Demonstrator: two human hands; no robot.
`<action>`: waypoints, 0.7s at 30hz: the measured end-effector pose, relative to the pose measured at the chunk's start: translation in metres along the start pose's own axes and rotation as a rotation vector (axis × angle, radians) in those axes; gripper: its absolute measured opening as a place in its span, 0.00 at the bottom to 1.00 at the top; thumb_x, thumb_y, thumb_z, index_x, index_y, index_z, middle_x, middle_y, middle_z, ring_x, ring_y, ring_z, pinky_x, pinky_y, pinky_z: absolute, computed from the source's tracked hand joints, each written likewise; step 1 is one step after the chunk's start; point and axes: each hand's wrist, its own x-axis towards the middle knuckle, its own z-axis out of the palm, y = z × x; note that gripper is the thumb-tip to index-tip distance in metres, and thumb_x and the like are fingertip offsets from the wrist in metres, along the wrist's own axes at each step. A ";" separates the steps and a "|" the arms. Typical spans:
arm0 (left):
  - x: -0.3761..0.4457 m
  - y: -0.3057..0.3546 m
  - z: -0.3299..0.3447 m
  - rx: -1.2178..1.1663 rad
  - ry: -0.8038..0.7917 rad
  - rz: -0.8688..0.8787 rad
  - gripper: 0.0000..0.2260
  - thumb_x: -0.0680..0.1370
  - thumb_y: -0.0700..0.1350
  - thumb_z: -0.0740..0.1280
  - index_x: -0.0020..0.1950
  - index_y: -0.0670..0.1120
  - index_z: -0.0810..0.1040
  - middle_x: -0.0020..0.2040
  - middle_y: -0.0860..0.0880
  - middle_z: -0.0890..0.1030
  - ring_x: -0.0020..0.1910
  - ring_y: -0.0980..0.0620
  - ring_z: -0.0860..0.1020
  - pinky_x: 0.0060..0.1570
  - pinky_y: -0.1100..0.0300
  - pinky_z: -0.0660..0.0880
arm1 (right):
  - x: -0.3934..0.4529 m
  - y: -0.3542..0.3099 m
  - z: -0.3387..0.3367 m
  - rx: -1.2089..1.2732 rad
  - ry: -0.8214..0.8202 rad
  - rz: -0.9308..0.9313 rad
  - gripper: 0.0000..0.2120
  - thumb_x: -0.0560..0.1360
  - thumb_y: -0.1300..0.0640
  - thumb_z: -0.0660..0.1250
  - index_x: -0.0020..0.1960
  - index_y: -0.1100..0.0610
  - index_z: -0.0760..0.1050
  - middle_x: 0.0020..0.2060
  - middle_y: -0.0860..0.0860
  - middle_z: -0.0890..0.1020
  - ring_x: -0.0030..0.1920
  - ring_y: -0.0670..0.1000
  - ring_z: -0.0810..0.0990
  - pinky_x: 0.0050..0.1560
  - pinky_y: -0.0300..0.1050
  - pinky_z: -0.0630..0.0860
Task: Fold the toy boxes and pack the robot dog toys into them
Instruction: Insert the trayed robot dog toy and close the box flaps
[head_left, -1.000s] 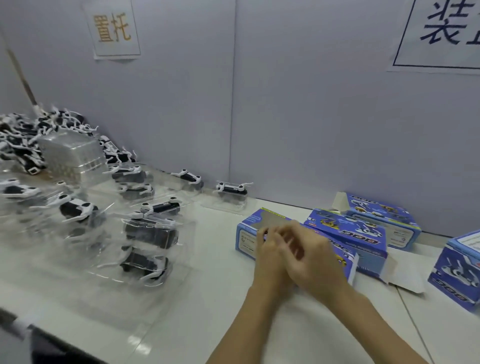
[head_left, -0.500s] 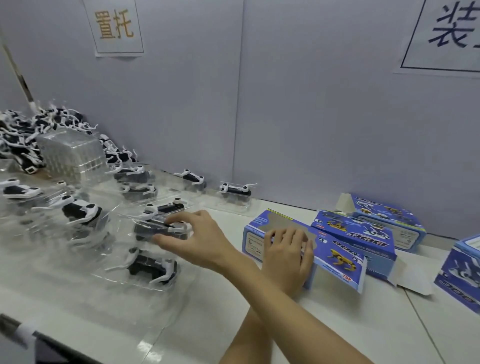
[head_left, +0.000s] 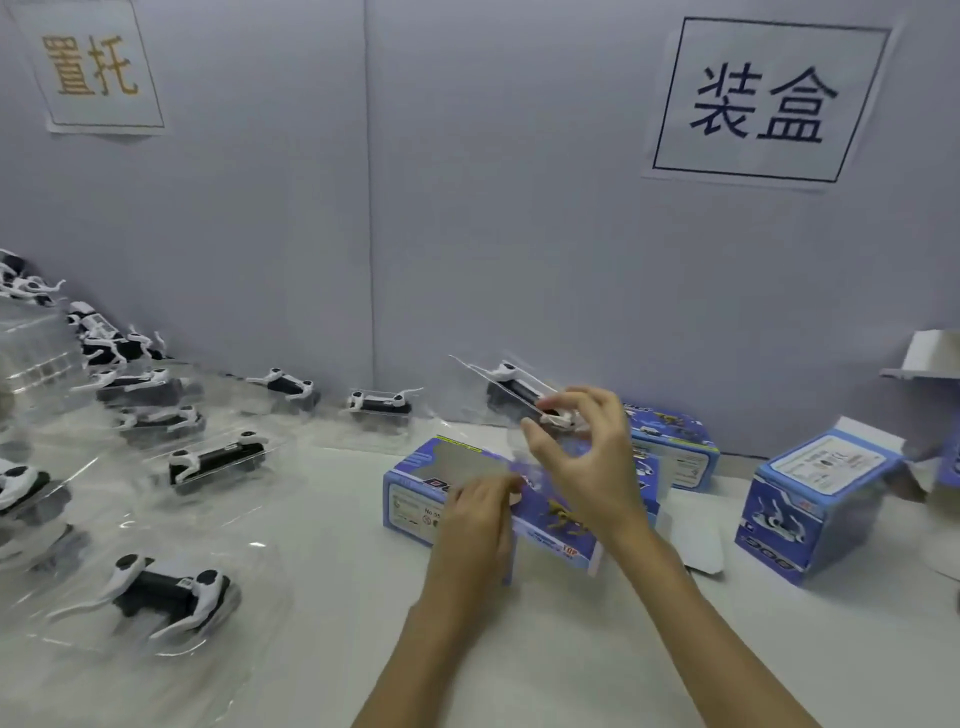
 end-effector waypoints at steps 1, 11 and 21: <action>0.001 0.002 -0.004 -0.033 -0.008 -0.010 0.11 0.80 0.40 0.61 0.55 0.46 0.81 0.51 0.52 0.83 0.52 0.54 0.77 0.55 0.60 0.66 | 0.000 0.015 -0.016 -0.069 0.046 0.007 0.12 0.72 0.47 0.79 0.53 0.48 0.82 0.59 0.49 0.74 0.64 0.53 0.75 0.65 0.55 0.75; 0.008 0.001 -0.025 0.062 -0.385 0.146 0.29 0.71 0.61 0.65 0.73 0.67 0.67 0.72 0.61 0.67 0.74 0.58 0.63 0.73 0.49 0.54 | -0.025 0.077 -0.076 -0.101 0.213 0.253 0.23 0.83 0.37 0.61 0.43 0.50 0.87 0.70 0.50 0.76 0.73 0.50 0.71 0.70 0.54 0.70; 0.009 0.003 -0.011 0.167 -0.076 0.056 0.16 0.73 0.58 0.67 0.56 0.56 0.85 0.57 0.59 0.83 0.59 0.51 0.79 0.66 0.36 0.63 | -0.027 0.079 -0.092 -0.070 0.191 0.398 0.26 0.68 0.51 0.83 0.53 0.55 0.68 0.54 0.51 0.80 0.56 0.55 0.80 0.56 0.53 0.76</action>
